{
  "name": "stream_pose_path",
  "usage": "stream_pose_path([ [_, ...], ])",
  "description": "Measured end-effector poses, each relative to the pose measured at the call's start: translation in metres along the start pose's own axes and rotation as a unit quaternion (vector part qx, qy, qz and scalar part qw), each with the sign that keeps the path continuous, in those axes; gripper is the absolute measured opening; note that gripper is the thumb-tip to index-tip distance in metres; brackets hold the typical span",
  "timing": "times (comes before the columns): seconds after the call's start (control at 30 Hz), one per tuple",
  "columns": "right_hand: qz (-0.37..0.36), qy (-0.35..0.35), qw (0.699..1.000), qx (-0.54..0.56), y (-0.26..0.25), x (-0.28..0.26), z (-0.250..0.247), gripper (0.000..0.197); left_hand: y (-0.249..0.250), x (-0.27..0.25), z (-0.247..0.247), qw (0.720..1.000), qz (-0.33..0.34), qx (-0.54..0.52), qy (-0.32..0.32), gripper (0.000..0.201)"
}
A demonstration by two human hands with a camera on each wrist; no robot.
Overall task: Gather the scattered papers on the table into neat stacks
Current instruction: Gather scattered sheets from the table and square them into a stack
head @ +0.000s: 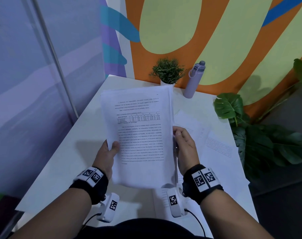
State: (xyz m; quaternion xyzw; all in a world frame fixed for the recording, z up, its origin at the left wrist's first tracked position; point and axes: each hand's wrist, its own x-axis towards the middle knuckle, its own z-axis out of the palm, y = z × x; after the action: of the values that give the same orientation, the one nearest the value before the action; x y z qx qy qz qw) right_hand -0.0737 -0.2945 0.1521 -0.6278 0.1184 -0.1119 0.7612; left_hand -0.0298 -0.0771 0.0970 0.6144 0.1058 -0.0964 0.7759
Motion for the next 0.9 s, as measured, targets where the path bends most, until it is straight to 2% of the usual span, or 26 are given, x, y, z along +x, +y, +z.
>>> stream_pose_path([
  [0.07, -0.003, -0.005, 0.999, -0.033, -0.001, -0.002, 0.004, 0.019, 0.003, -0.003, 0.004, 1.0, 0.009, 0.007, 0.0, 0.025],
  [0.17, -0.017, 0.018, 0.991, -0.129, 0.003, 0.0, 0.007, 0.019, 0.001, -0.005, 0.008, 1.0, 0.009, 0.027, -0.006, 0.028],
  [0.27, -0.034, 0.04, 0.978, -0.201, 0.007, 0.005, 0.005, 0.017, -0.017, 0.006, 0.0, 0.998, -0.007, 0.059, 0.013, 0.059],
  [0.3, -0.039, 0.045, 0.976, -0.208, 0.007, 0.006, 0.005, 0.014, -0.023, 0.01, -0.003, 0.998, -0.009, 0.065, 0.015, 0.064],
  [0.37, -0.052, 0.036, 0.978, -0.199, 0.005, 0.005, 0.005, 0.012, -0.016, 0.005, 0.001, 0.997, 0.011, 0.079, 0.011, 0.051],
  [0.43, -0.06, 0.023, 0.976, -0.208, 0.006, 0.006, 0.004, 0.04, -0.001, -0.007, 0.01, 0.995, 0.036, 0.09, 0.021, 0.034],
  [0.47, -0.055, 0.02, 0.973, -0.221, 0.007, 0.007, 0.004, 0.047, 0.002, -0.009, 0.012, 0.995, 0.045, 0.087, 0.031, 0.028],
  [0.5, -0.052, 0.017, 0.971, -0.232, 0.008, 0.008, 0.003, 0.044, 0.003, -0.01, 0.013, 0.994, 0.055, 0.085, 0.042, 0.023],
  [0.6, -0.04, -0.001, 0.97, -0.239, 0.01, 0.006, 0.004, 0.011, 0.008, -0.012, 0.017, 0.99, 0.073, 0.102, 0.062, 0.013],
  [0.67, -0.045, 0.005, 0.964, -0.262, 0.011, 0.005, 0.004, 0.024, 0.008, -0.01, 0.018, 0.987, 0.078, 0.122, 0.069, 0.007],
  [0.73, -0.049, 0.025, 0.957, -0.285, 0.009, 0.007, 0.002, 0.034, 0.007, -0.009, 0.019, 0.987, 0.069, 0.129, 0.066, 0.007],
  [0.9, -0.013, 0.031, 0.964, -0.262, 0.011, 0.014, -0.001, 0.037, 0.008, -0.011, 0.023, 0.981, 0.063, 0.17, 0.075, 0.017],
])
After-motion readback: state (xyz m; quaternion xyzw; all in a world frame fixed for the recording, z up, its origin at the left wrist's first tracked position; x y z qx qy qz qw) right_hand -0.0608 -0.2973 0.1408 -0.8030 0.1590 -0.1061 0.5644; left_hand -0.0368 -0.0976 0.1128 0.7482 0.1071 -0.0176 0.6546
